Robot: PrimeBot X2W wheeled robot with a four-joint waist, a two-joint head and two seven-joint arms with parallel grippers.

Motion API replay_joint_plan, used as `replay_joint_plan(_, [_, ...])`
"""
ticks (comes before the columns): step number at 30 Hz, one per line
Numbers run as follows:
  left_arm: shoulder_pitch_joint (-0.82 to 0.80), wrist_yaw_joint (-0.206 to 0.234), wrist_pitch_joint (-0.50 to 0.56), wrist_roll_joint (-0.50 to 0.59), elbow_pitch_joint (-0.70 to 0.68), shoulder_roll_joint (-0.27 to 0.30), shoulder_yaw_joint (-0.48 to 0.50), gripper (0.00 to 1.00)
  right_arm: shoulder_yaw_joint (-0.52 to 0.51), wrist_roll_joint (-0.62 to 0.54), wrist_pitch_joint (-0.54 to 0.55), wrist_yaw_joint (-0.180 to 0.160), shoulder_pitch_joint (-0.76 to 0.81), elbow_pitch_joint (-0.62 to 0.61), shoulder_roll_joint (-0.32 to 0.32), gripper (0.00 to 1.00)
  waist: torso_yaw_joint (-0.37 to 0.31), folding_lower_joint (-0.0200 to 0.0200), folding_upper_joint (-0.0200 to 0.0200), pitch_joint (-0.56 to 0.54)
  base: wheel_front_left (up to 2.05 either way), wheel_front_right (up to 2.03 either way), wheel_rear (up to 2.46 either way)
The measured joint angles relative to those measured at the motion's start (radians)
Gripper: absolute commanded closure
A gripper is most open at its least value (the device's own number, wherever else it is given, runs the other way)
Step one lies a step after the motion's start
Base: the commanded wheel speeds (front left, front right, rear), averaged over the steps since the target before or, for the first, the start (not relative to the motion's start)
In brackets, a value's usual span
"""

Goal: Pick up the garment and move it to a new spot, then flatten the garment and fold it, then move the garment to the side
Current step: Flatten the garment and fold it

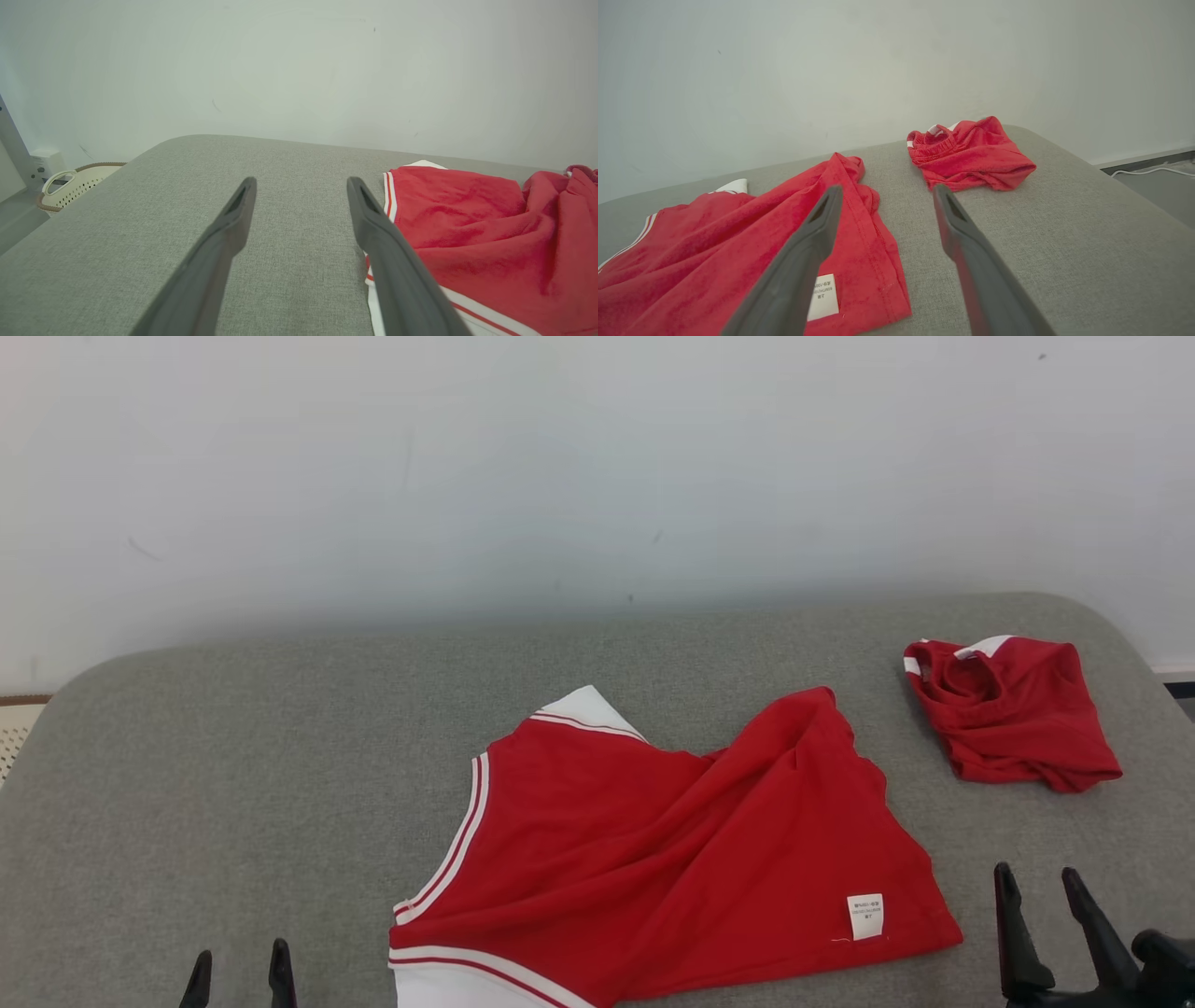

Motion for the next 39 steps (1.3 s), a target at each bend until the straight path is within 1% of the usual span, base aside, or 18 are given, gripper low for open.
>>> replay_joint_plan(3, [0.006,0.0,0.0,0.007,0.0,0.0,0.004,0.0,-0.001,-0.012,0.013,0.0,0.013,-0.021,0.014,0.0,-0.005,0.0,0.0,-0.002,0.0,0.0,0.0])
replay_joint_plan(12, [0.007,0.0,0.0,0.009,0.0,0.0,0.014,0.0,0.002,-0.029,0.044,0.0,0.028,-0.053,0.018,0.0,-0.005,0.0001,0.0,-0.004,0.0,0.0,0.0])
replay_joint_plan(18, [0.007,-0.017,0.0,0.01,0.002,0.001,0.014,0.0,0.062,-0.004,0.054,0.0,0.027,-0.07,0.003,0.0,-0.001,0.0001,0.0,-0.006,0.0,0.0,0.0])
replay_joint_plan(39, [0.006,-0.02,0.0,0.017,0.003,0.001,0.007,0.0,0.117,0.034,0.04,0.0,0.009,-0.066,-0.027,0.0,0.004,0.0001,0.0,-0.001,0.0,0.0,0.0])
